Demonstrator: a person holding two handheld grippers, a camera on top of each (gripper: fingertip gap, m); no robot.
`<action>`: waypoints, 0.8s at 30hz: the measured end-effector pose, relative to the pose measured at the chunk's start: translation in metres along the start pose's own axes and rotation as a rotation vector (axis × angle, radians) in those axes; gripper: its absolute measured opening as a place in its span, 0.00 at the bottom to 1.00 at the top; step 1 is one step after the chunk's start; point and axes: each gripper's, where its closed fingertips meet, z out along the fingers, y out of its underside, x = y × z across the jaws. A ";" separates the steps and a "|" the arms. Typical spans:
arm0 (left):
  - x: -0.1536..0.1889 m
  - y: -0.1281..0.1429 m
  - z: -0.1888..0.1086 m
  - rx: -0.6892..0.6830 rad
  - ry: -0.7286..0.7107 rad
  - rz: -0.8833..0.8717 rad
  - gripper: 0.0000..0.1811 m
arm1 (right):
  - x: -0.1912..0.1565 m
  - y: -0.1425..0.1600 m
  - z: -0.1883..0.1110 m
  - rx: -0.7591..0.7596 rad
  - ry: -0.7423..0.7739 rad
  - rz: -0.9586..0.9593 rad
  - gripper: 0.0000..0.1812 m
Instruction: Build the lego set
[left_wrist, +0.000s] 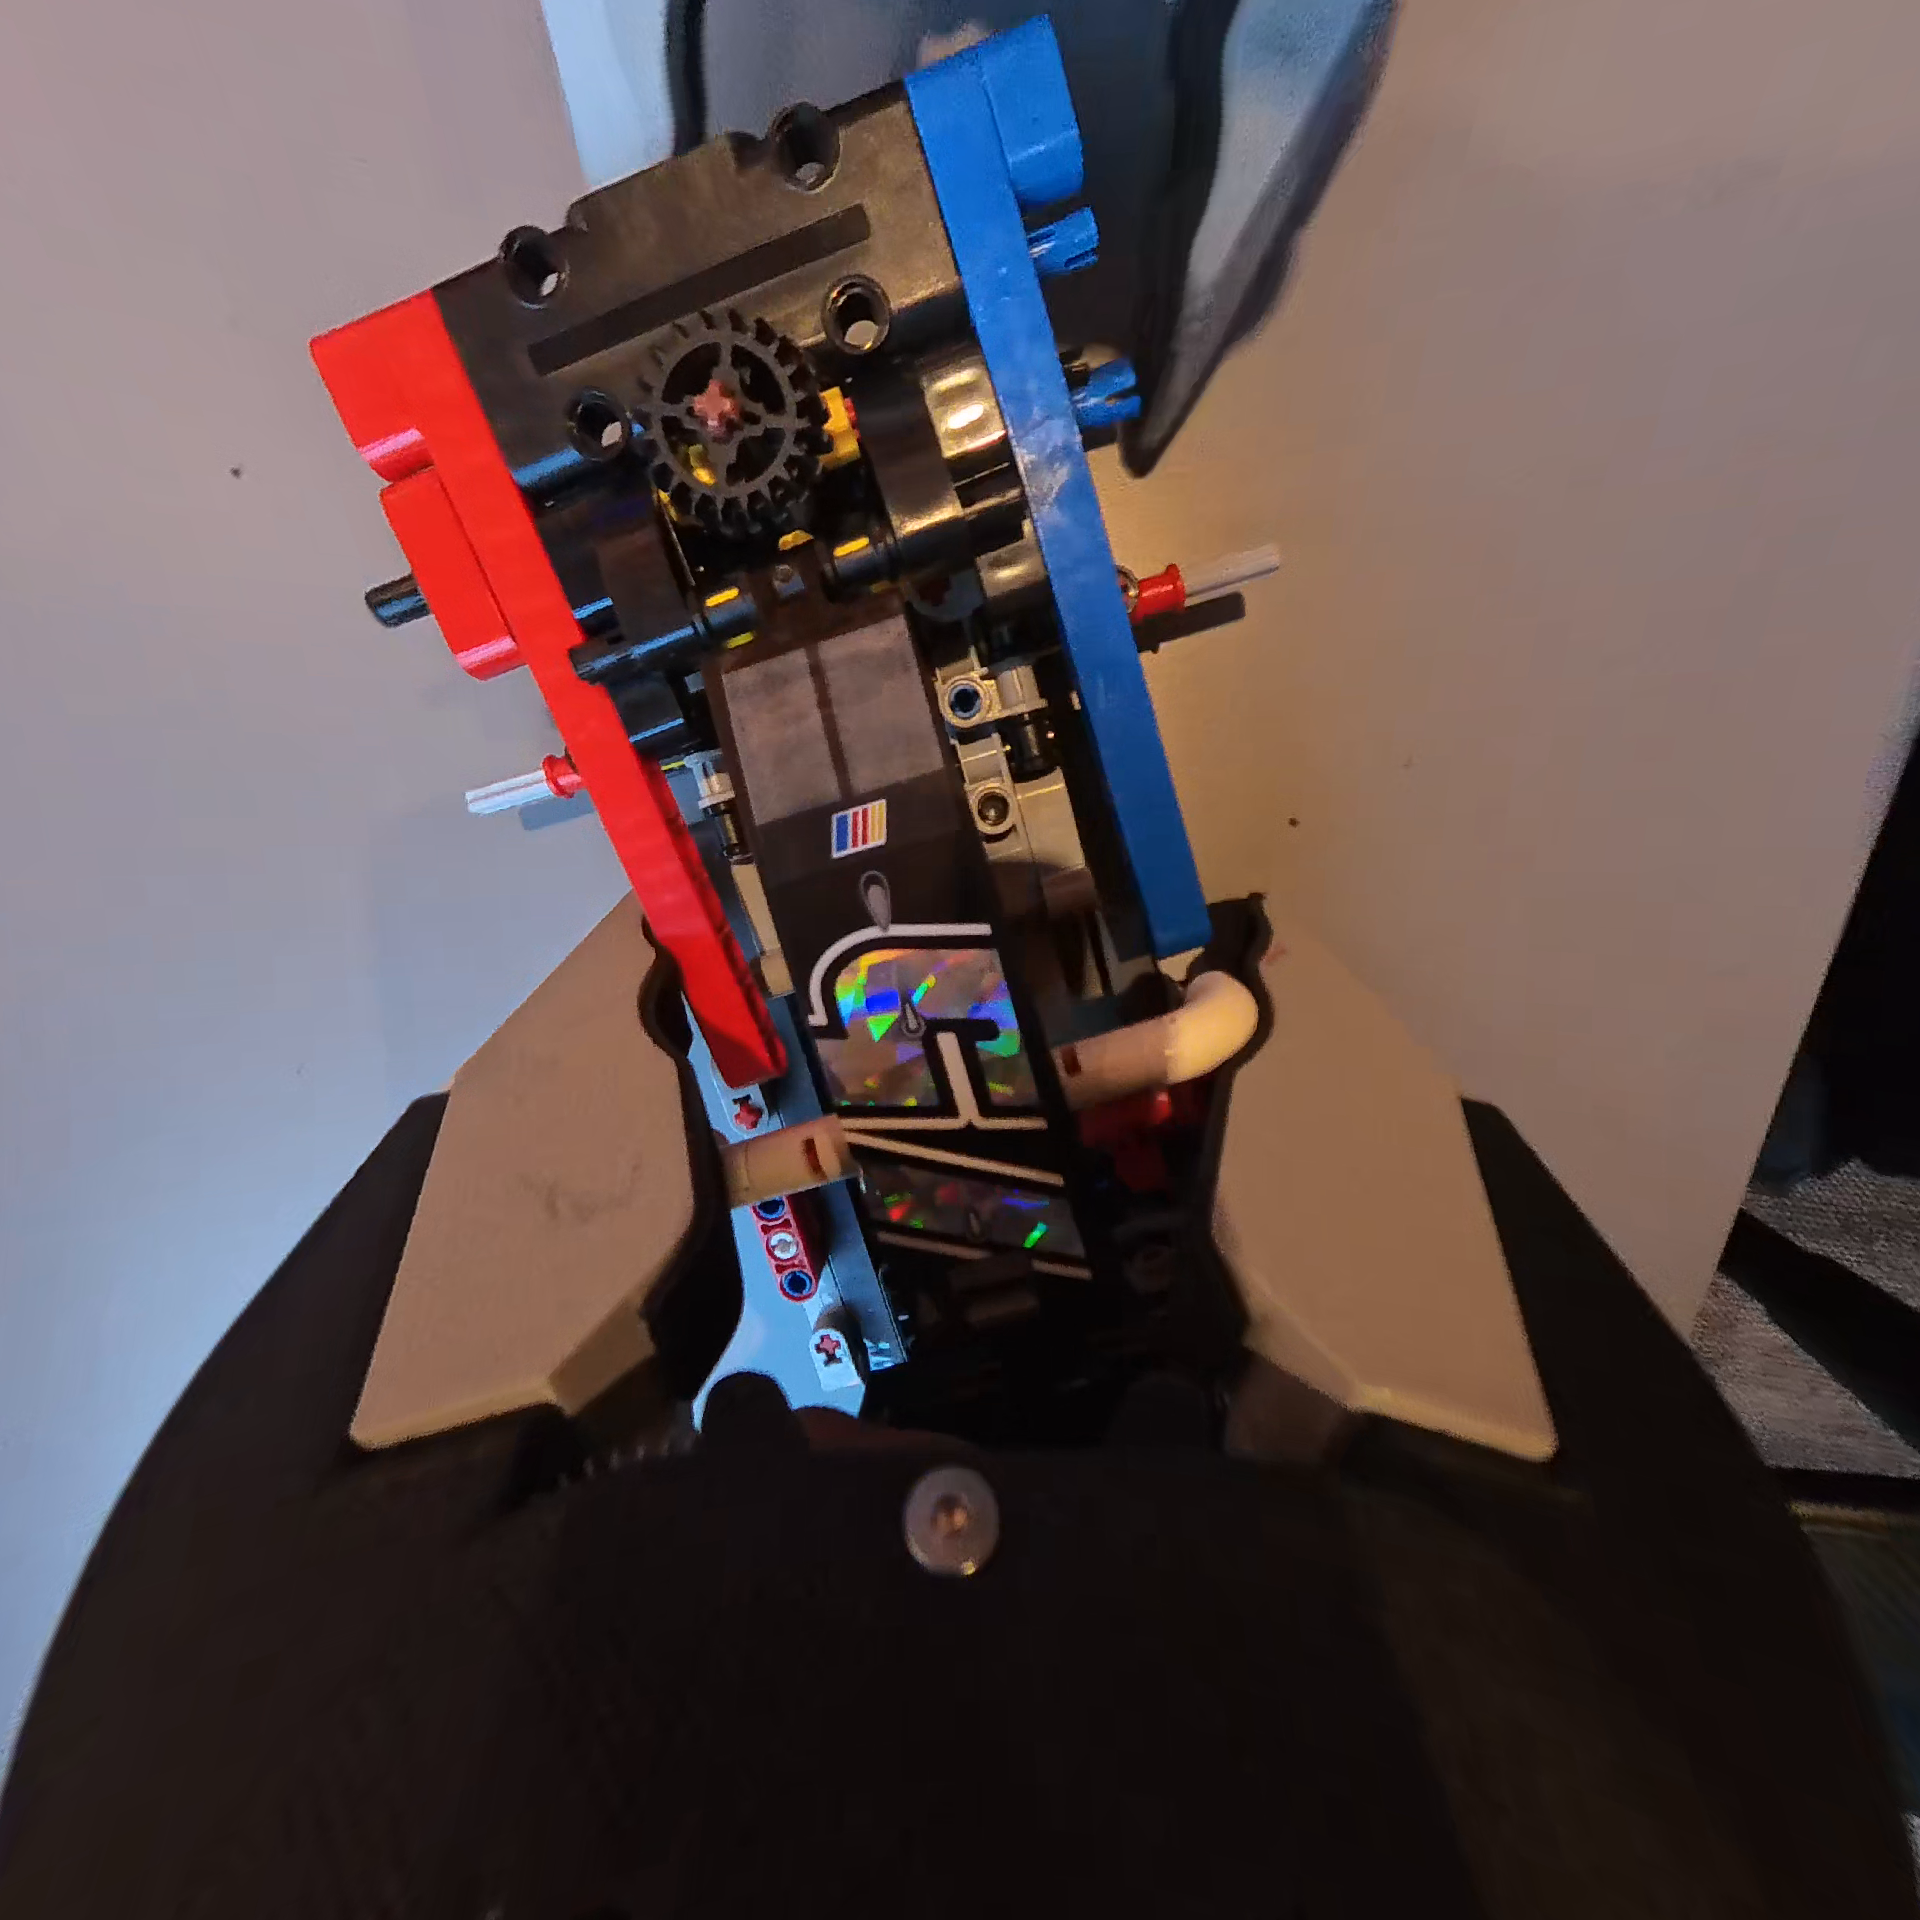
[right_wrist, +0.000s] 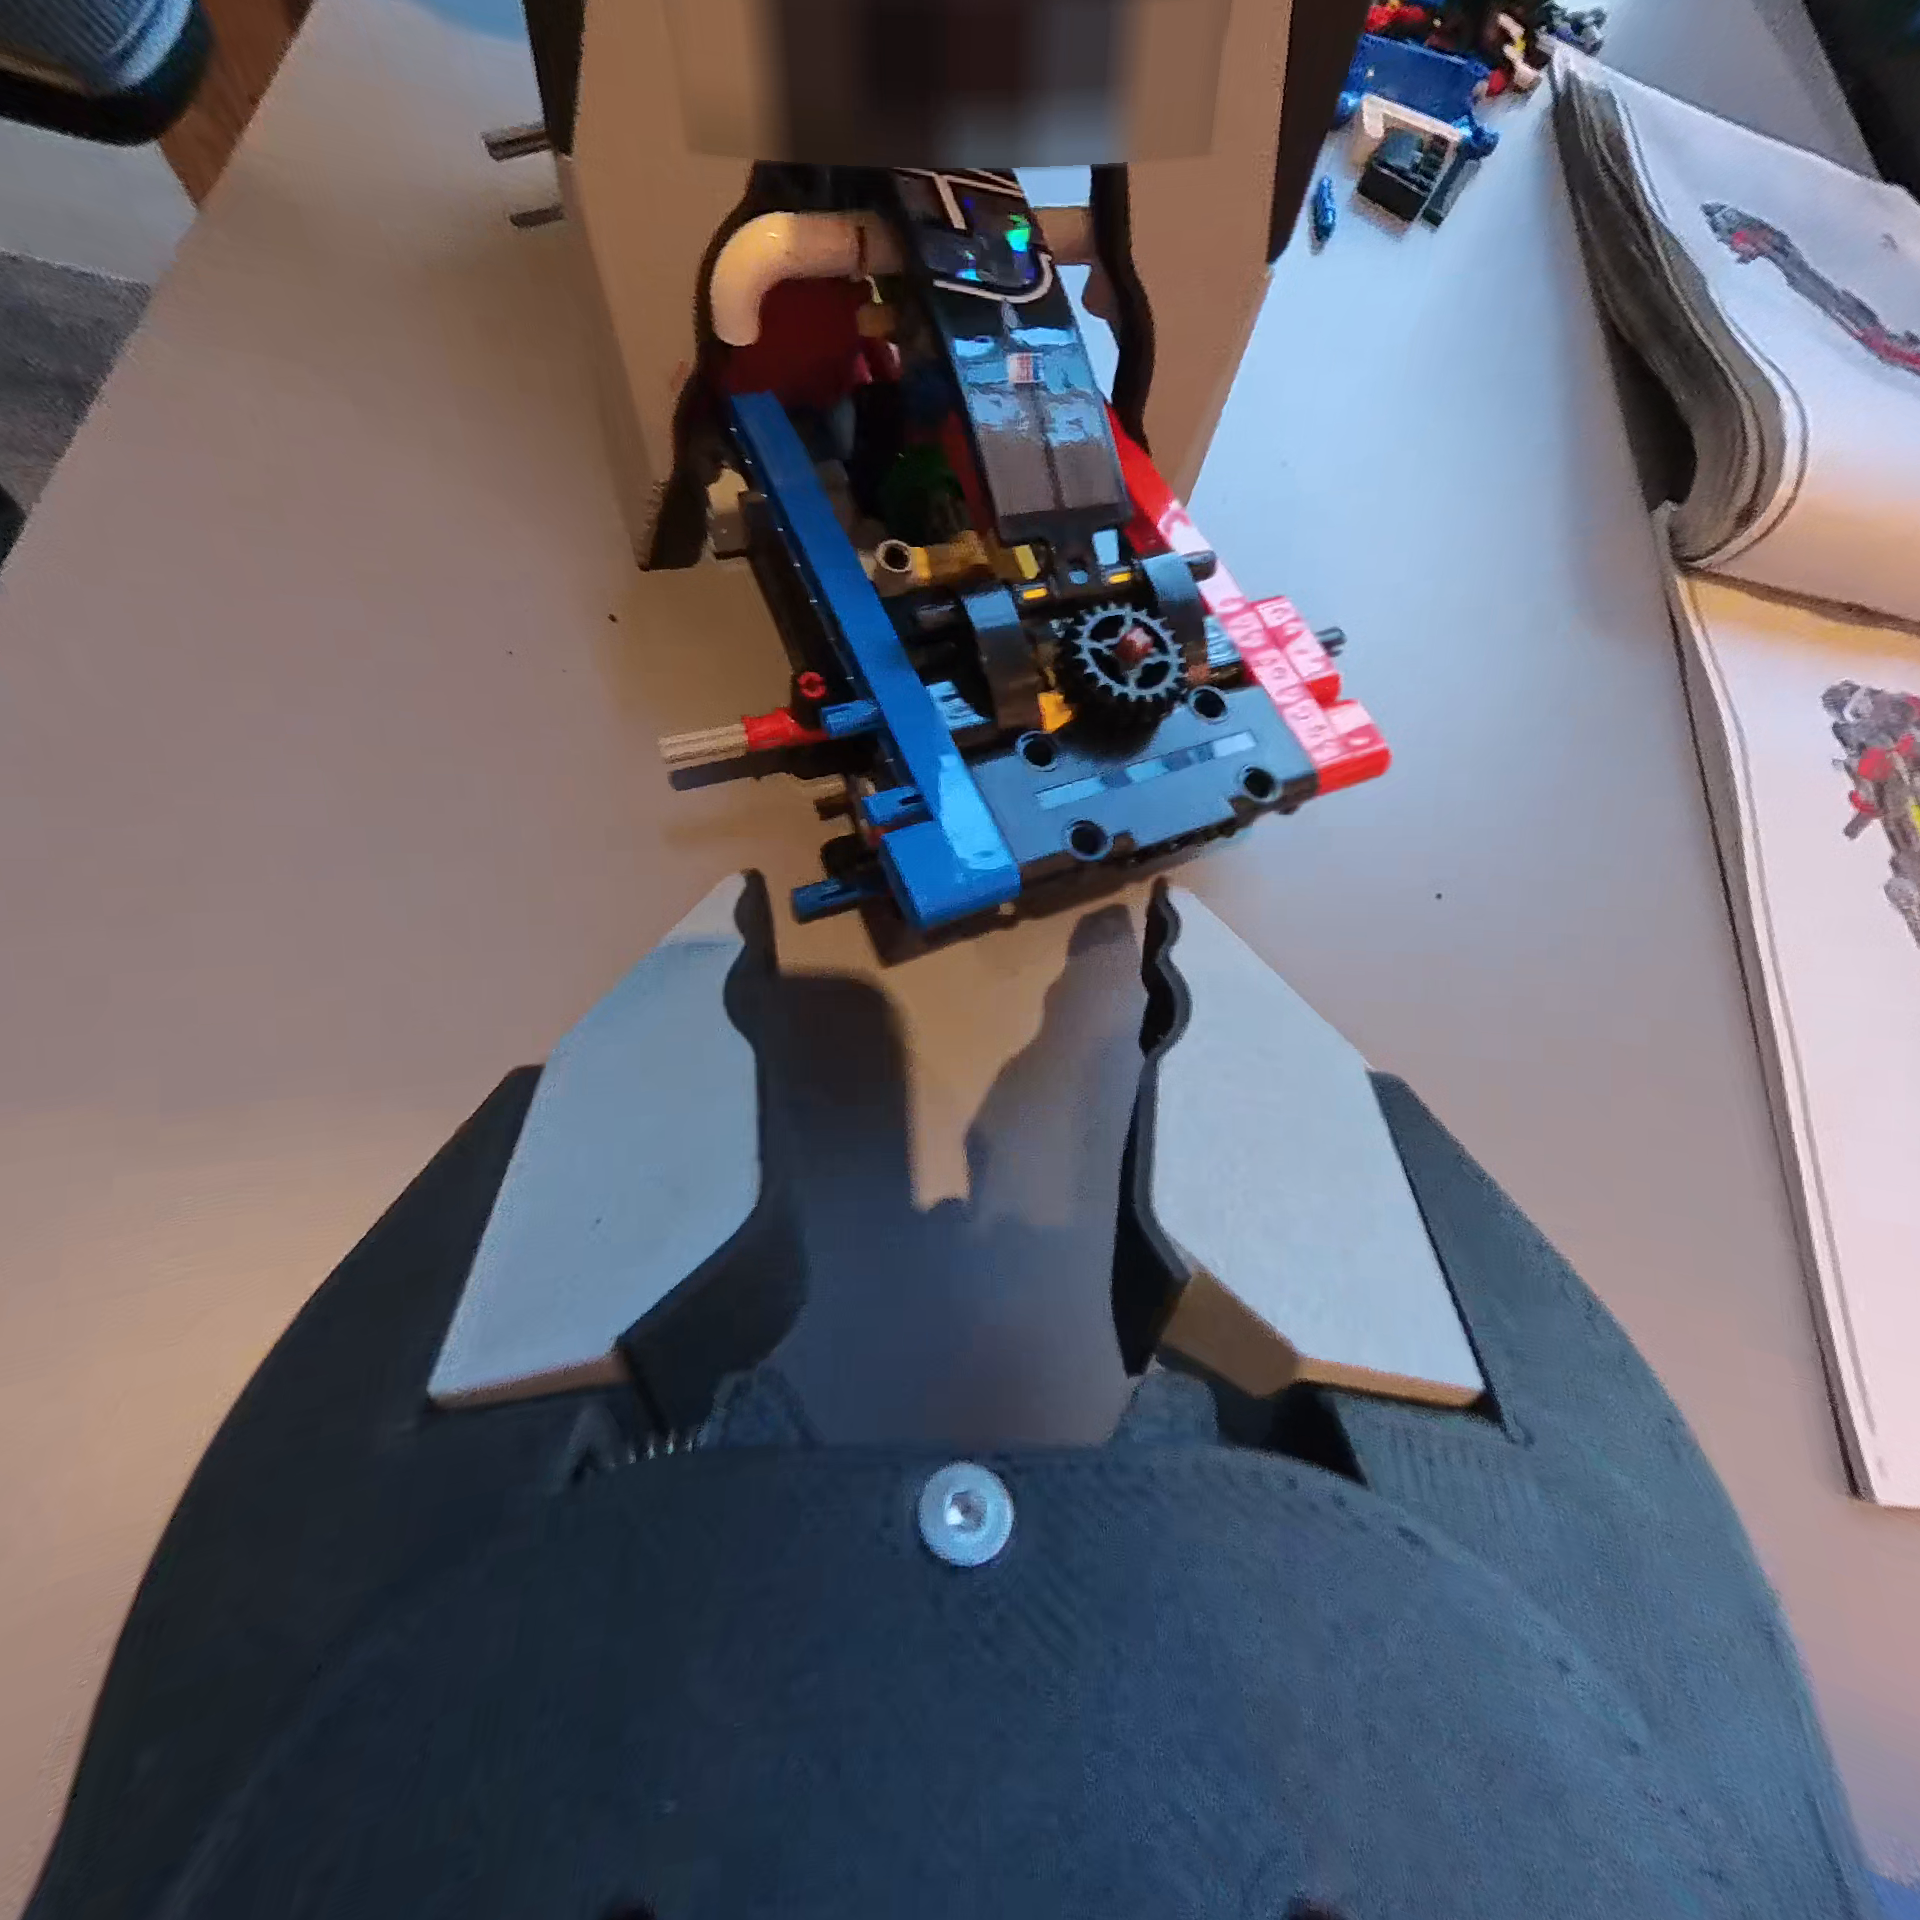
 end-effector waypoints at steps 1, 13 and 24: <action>0.000 0.000 0.000 -0.004 0.003 0.005 0.57 | 0.001 0.000 0.002 -0.003 -0.008 -0.006 0.38; 0.003 0.003 -0.001 -0.043 0.028 0.010 0.57 | -0.014 0.000 0.005 -0.020 -0.149 -0.001 0.23; 0.008 -0.007 -0.038 0.136 -0.128 -0.197 0.59 | -0.011 -0.002 -0.043 0.152 -0.082 0.199 0.30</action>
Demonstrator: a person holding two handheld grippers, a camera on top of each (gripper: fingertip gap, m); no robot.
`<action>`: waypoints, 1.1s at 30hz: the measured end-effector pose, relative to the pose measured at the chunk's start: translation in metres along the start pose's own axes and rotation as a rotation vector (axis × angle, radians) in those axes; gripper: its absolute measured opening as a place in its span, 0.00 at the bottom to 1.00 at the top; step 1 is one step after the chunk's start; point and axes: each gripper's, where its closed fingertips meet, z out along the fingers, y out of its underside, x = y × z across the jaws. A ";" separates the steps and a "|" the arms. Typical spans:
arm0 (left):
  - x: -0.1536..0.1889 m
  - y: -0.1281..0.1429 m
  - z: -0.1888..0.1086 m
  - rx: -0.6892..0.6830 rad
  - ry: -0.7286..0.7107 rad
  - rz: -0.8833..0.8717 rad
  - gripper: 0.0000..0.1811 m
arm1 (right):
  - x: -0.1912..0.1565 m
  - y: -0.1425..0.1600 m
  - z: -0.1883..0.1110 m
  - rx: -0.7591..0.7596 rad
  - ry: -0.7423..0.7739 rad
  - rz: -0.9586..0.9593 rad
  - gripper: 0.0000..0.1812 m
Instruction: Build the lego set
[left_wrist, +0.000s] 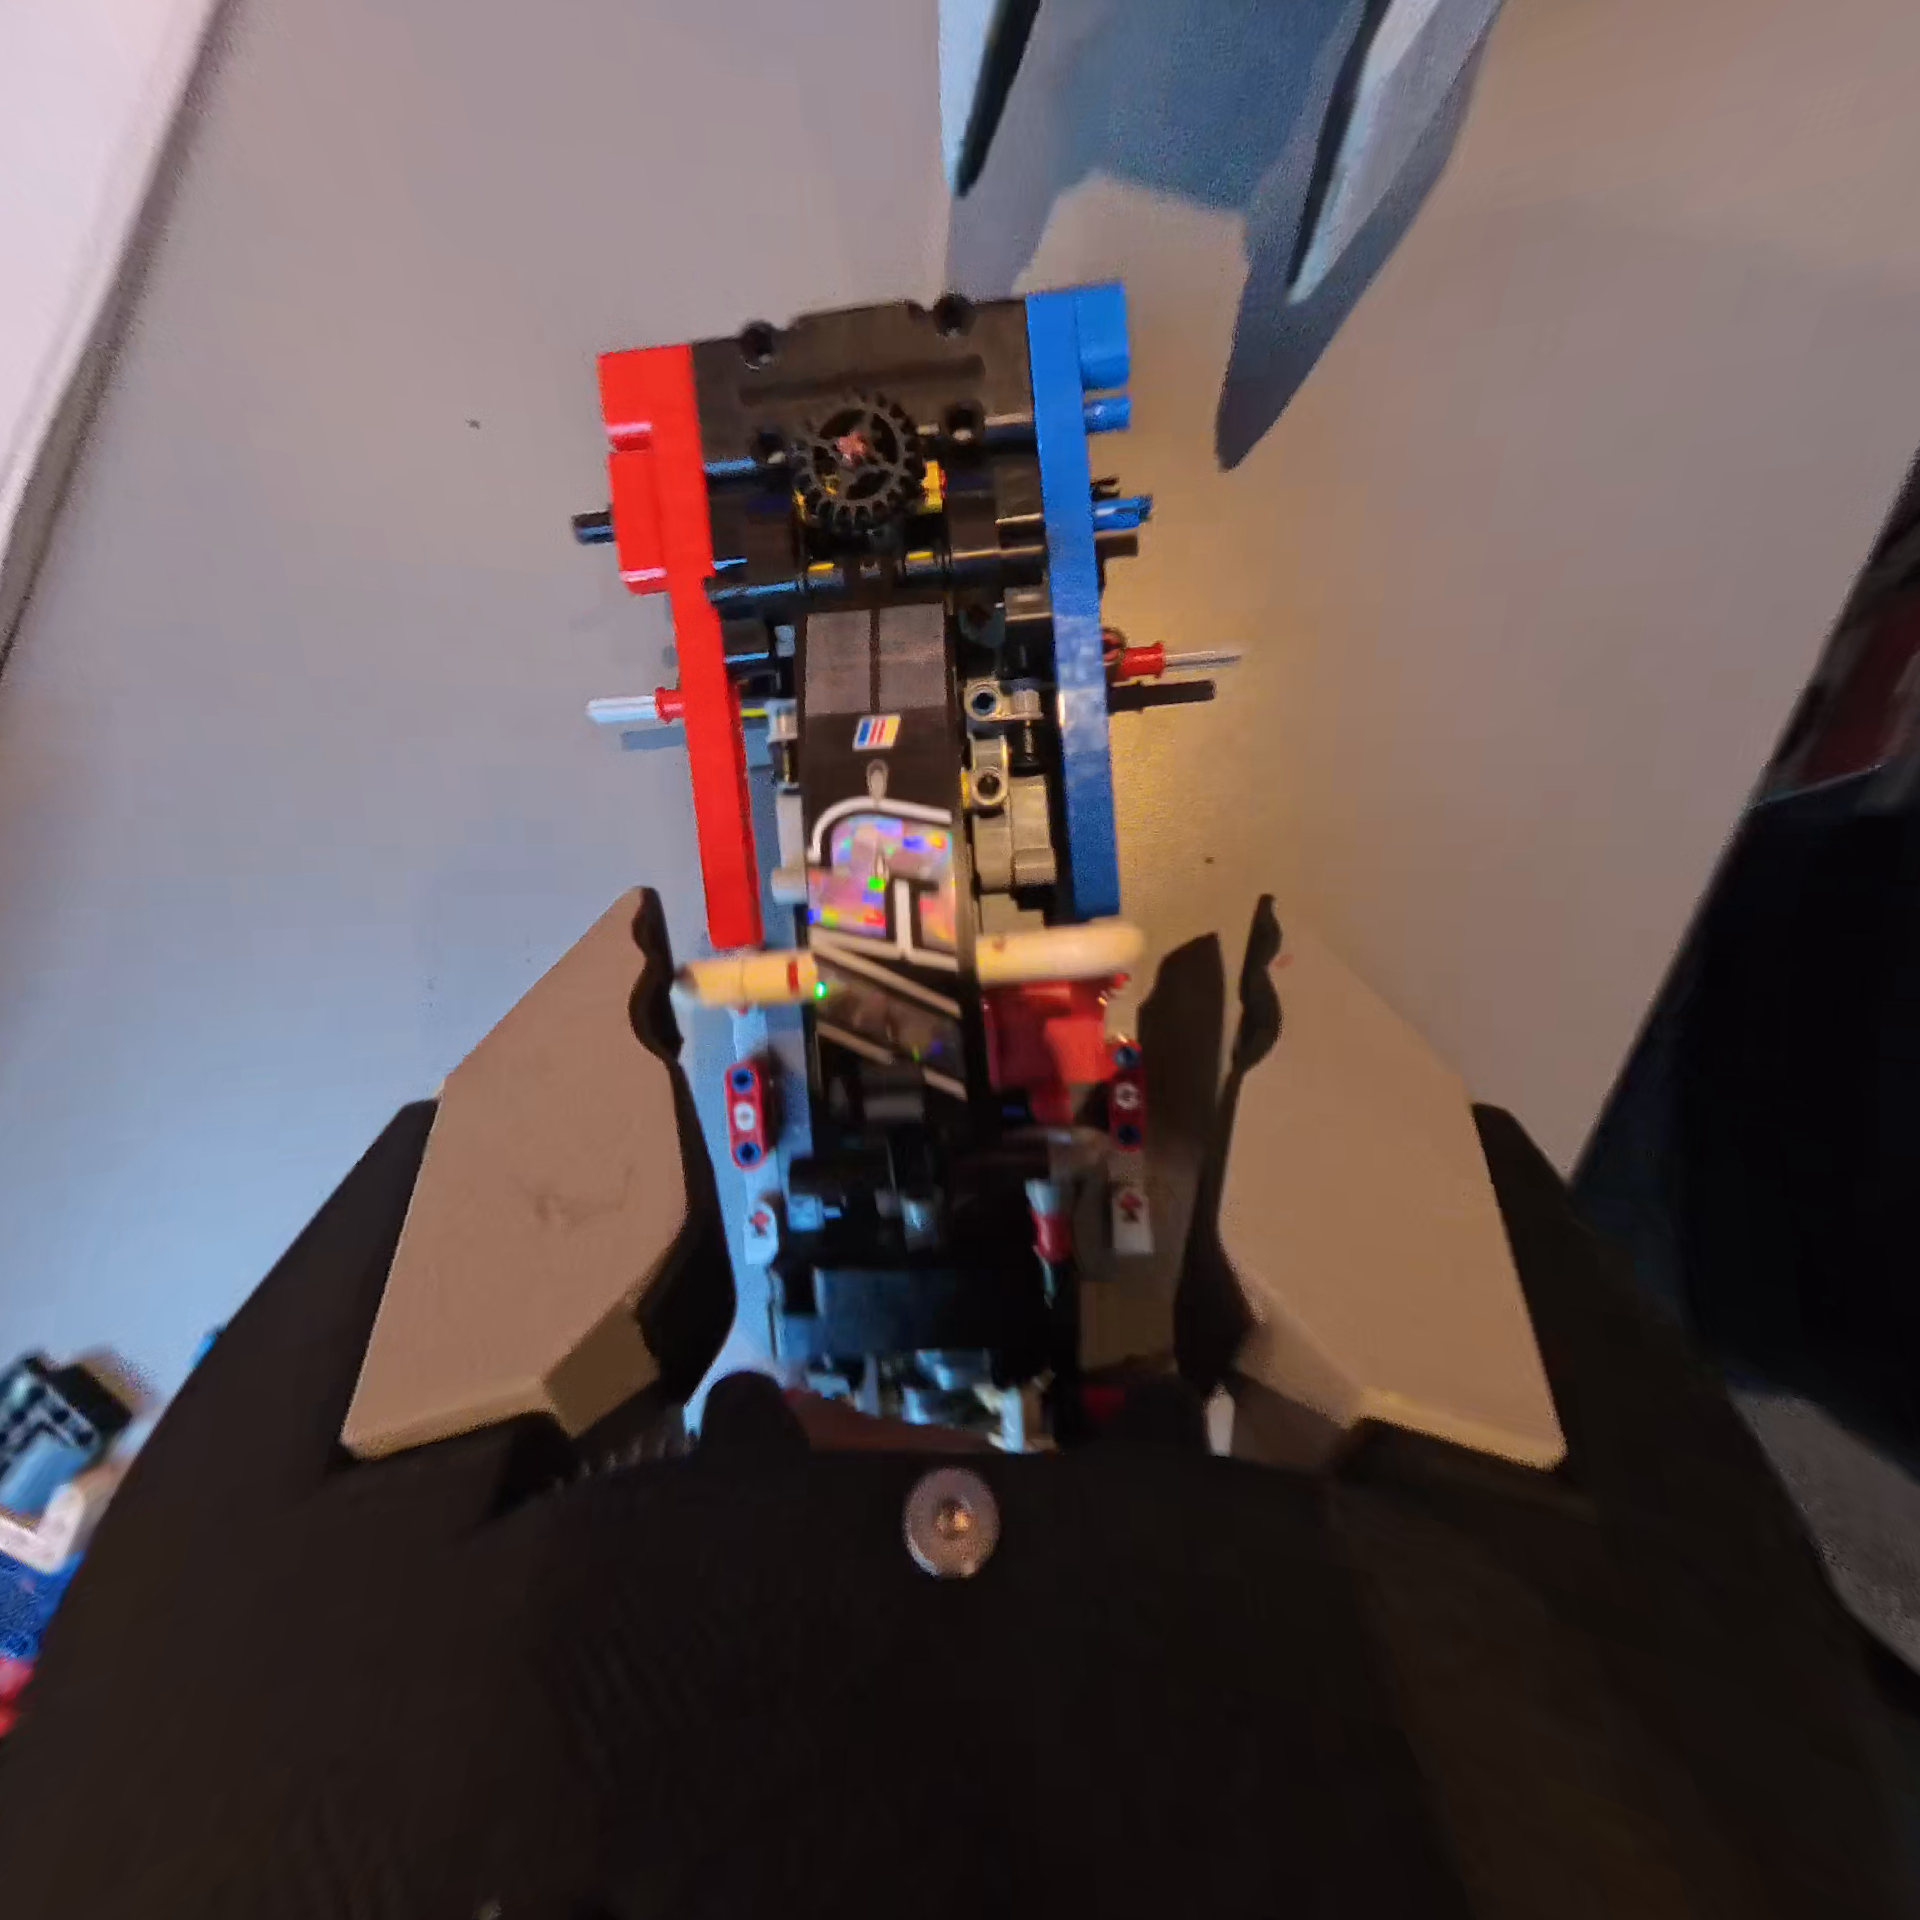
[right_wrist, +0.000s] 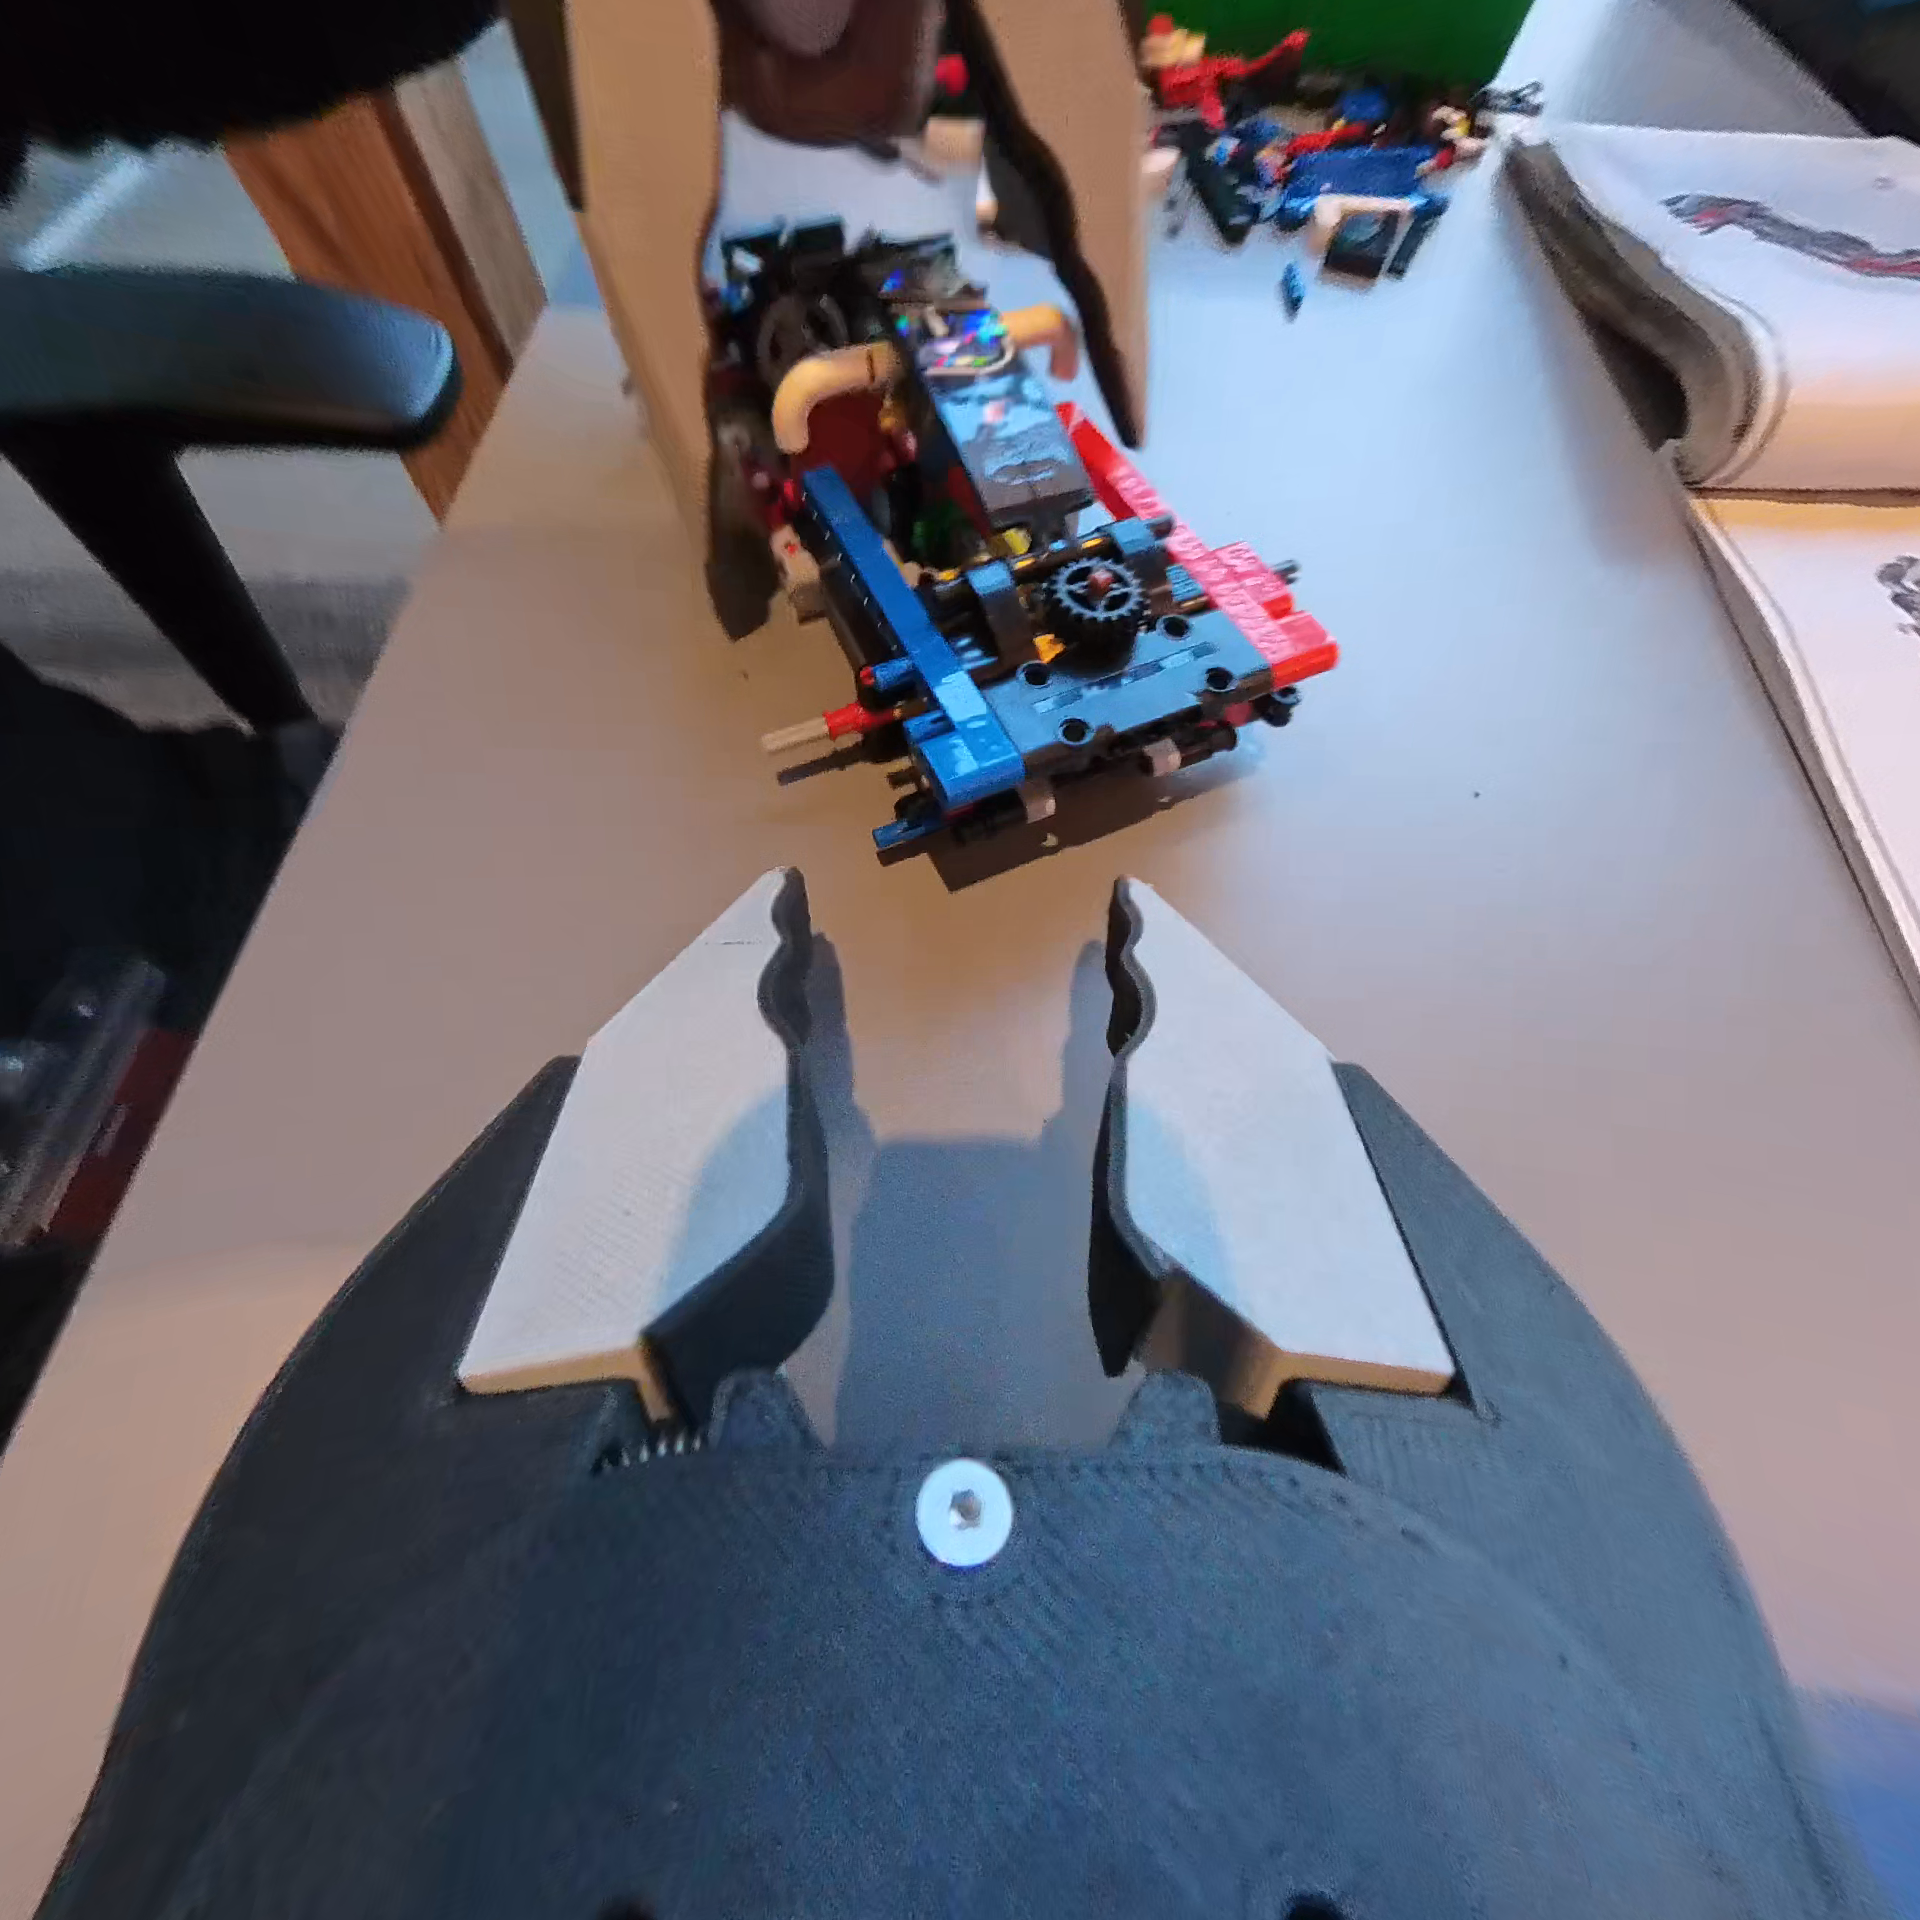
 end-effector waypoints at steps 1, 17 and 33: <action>0.001 0.001 -0.010 0.031 -0.008 -0.031 0.59 | 0.001 -0.001 -0.002 0.014 0.005 0.022 0.30; 0.017 0.107 -0.035 0.086 0.114 -0.257 0.61 | 0.007 -0.007 0.000 0.040 0.061 0.053 0.33; -0.005 0.001 -0.035 0.436 0.298 -0.341 0.30 | 0.032 0.015 -0.033 0.020 0.216 0.106 0.34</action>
